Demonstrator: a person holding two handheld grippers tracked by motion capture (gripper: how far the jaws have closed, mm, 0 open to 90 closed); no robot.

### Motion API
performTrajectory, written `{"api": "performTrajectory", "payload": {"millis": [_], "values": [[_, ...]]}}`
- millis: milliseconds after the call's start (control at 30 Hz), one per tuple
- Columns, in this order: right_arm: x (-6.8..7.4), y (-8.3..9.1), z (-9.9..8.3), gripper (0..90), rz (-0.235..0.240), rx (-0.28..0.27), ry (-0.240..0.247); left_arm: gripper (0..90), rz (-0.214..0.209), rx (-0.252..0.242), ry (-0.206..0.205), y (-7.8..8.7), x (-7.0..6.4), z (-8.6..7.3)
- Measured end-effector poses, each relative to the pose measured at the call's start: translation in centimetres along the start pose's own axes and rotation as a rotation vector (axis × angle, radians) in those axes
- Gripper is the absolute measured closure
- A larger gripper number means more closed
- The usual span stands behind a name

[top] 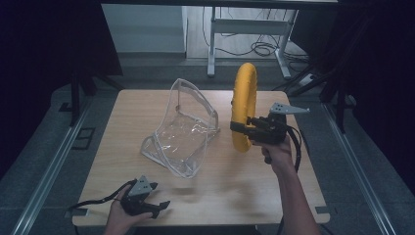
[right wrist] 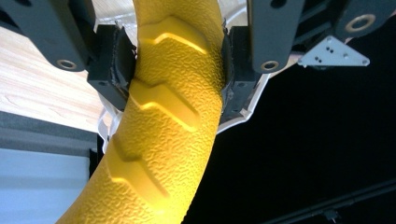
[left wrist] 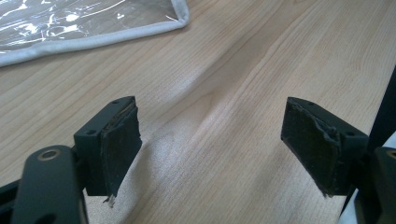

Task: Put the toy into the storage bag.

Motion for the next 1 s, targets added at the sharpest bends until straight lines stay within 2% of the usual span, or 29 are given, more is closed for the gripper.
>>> {"api": "performTrajectory", "payload": {"millis": [367, 400, 567, 767, 867, 933, 1000], "values": [[0.9, -0.9, 0.3, 51.4, 0.018, -0.061, -0.012, 19.6, -0.001, 0.004, -0.001, 0.0, 0.0, -0.1], [1.1, -1.0, 0.5, 51.4, 0.019, -0.088, -0.02, 19.6, -0.002, 0.005, 0.0, -0.1, -0.1, -0.1], [1.4, -1.3, 0.9, 51.4, 0.03, -0.119, -0.025, 19.6, -0.001, 0.005, -0.001, 0.0, -0.1, -0.1], [2.5, -1.7, 1.3, 51.2, 0.051, -0.148, -0.023, 19.6, -0.005, 0.012, -0.004, -0.1, -0.1, -0.2], [2.9, -1.9, 1.6, 51.2, 0.05, -0.17, -0.024, 19.6, -0.007, 0.01, 0.0, 0.0, -0.1, -0.2], [3.1, -2.0, 1.9, 51.2, 0.05, -0.186, -0.023, 19.5, -0.023, 0.002, 0.009, 0.0, -0.3, 0.0], [3.4, -2.1, 2.3, 51.2, 0.051, -0.201, -0.024, 19.6, -0.016, 0.003, 0.007, 0.0, -0.2, 0.0]]}}
Point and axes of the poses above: each handheld gripper's, and its own axes: y roughly backward along the jaws, z roughly out of its top, x roughly to its left, the point moved 9 cm from there along -y, roughly forward along the jaws, and after that the axes turned 1 degree about z, right-handed, at the moved point
